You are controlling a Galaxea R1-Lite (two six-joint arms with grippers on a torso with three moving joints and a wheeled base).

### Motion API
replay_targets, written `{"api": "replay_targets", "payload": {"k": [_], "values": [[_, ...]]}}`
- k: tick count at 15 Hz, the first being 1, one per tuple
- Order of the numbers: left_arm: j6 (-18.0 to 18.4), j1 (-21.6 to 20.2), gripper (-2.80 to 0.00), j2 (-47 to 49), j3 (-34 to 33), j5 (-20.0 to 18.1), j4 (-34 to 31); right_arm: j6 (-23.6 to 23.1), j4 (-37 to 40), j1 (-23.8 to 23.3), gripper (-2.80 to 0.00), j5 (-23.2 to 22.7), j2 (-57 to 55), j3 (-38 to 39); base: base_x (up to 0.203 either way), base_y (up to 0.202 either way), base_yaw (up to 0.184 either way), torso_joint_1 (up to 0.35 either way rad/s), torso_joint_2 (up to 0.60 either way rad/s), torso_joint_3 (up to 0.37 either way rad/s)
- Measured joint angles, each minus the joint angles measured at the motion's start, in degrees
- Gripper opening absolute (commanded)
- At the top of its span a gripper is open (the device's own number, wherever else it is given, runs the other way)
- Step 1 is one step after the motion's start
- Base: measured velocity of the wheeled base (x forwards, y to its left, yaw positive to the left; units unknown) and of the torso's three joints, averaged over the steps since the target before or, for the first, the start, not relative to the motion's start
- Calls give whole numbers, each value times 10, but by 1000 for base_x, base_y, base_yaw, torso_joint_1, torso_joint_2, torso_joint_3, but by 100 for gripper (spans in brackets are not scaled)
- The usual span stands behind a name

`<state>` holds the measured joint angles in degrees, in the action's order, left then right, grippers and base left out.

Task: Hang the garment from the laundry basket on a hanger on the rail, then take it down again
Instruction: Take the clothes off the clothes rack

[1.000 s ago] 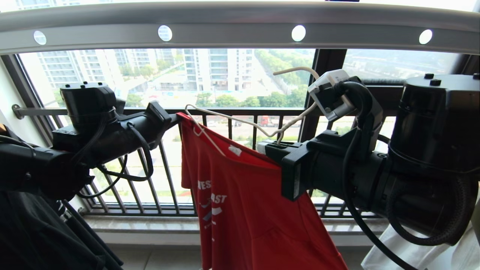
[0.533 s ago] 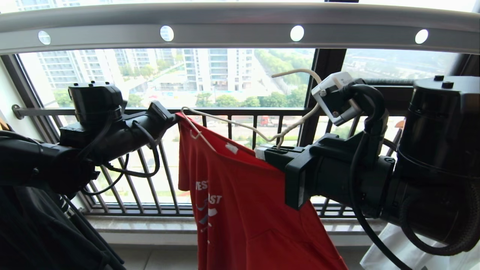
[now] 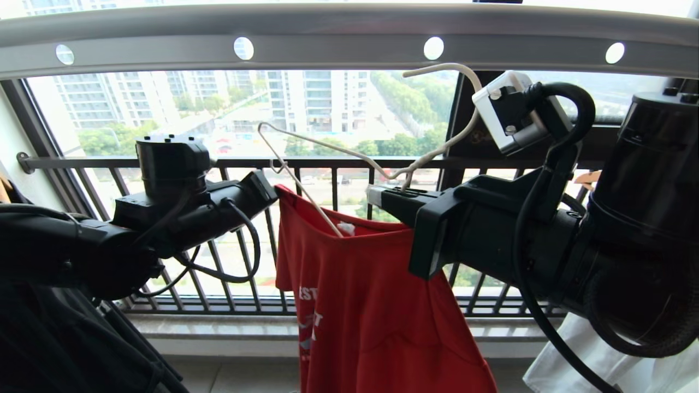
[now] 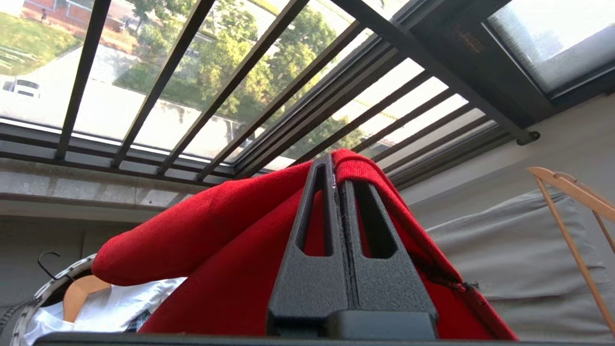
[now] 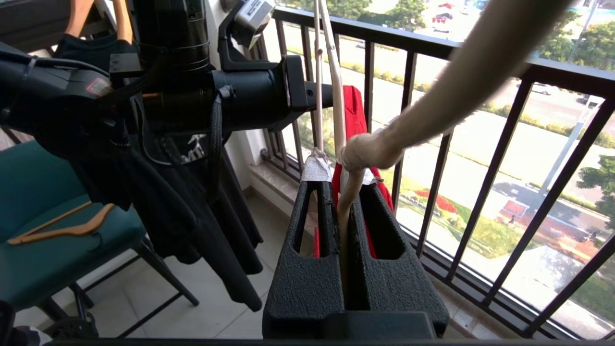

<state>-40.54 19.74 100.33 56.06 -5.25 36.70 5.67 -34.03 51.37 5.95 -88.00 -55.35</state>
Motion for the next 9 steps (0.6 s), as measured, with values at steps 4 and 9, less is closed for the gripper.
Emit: {"api": "replay_targets", "payload": {"k": [4, 9], "values": [[21, 31, -280, -34, -8, 1, -35, 0, -42, -4, -280, 2, -14, 1, 0, 0, 0, 0, 0, 0], [88, 76, -280, -68, -33, -1, -80, -2, -70, -19, -280, 3, -31, 0, 0, 0, 0, 0, 0, 0]]}}
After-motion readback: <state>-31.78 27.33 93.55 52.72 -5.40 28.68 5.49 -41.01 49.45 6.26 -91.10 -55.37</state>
